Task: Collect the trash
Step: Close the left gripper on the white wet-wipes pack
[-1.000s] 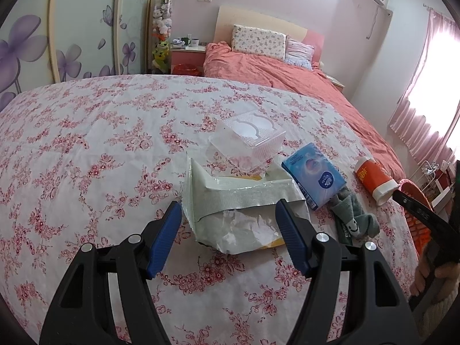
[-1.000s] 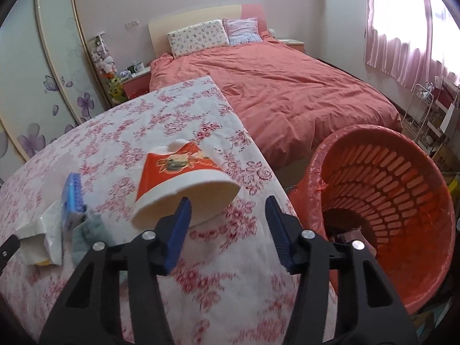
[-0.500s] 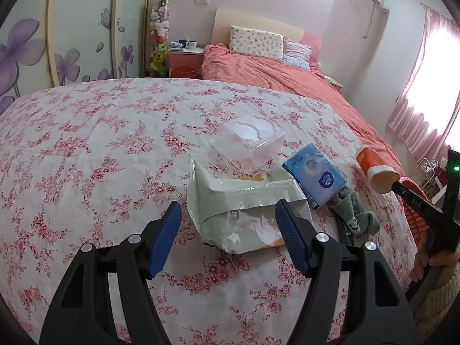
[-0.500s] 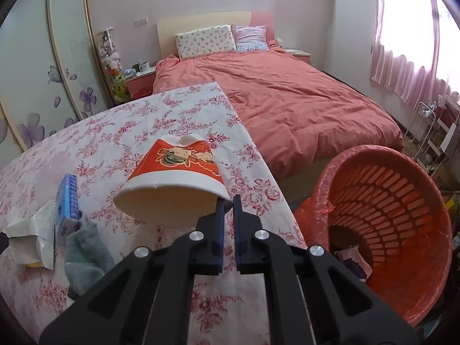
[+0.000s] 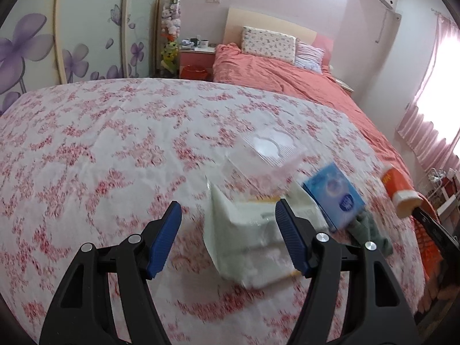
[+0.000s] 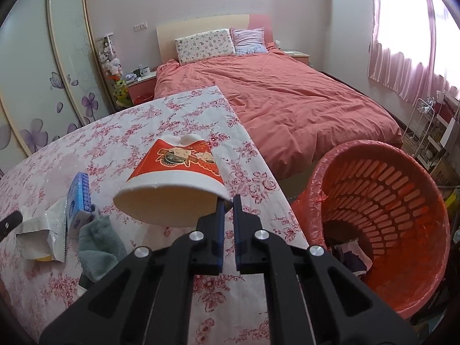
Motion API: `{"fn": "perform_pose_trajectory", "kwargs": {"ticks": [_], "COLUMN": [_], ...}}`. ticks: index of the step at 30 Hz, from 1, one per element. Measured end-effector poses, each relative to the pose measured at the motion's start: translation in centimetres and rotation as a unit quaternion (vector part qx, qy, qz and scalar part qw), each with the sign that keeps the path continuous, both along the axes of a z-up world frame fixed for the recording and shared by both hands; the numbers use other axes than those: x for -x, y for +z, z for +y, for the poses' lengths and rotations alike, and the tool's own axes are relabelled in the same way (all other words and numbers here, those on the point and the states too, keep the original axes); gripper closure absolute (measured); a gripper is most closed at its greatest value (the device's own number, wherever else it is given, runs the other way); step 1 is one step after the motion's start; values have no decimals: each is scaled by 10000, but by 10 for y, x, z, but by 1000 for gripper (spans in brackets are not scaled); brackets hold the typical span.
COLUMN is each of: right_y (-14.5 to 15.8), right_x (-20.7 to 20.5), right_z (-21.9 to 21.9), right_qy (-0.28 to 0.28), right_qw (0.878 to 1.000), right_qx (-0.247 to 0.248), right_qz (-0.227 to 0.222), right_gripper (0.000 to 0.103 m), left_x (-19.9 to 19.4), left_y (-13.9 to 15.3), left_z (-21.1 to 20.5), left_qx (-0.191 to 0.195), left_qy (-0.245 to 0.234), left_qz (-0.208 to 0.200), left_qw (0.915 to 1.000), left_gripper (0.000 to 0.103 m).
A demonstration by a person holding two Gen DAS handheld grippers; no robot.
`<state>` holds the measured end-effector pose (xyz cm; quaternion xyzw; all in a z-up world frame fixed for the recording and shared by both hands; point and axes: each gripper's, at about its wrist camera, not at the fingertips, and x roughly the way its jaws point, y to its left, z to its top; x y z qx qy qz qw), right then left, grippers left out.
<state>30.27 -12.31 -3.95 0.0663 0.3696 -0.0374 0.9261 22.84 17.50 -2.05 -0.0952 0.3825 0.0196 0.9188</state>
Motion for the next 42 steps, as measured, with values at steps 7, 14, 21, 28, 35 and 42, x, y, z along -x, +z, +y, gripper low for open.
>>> {"fn": "perform_pose_trajectory", "kwargs": {"ticks": [7, 14, 21, 28, 35, 42], "right_y": [4, 12, 16, 18, 14, 9], "right_x": [11, 24, 41, 58, 69, 73], "right_z": [2, 9, 16, 12, 7, 1], "right_qy": [37, 129, 208, 215, 189, 161], "right_qw": [10000, 9999, 9997, 9997, 9998, 9998], "right_qx": [32, 20, -25, -61, -76, -149], "right_qz": [-9, -69, -101, -109, -39, -6], "right_gripper": [97, 97, 97, 97, 97, 97], "left_x": [-3, 33, 54, 37, 33, 34], "left_y": [-13, -13, 11, -5, -27, -31], "left_z": [9, 10, -10, -36, -56, -59], "left_qx": [-218, 141, 118, 134, -110, -263], "left_qy": [55, -231, -595, -834, -848, -710], "left_qz": [252, 343, -108, 207, 523, 526], "left_qw": [9994, 9990, 9981, 9962, 9950, 9957], "left_gripper": [36, 38, 34, 30, 30, 49]}}
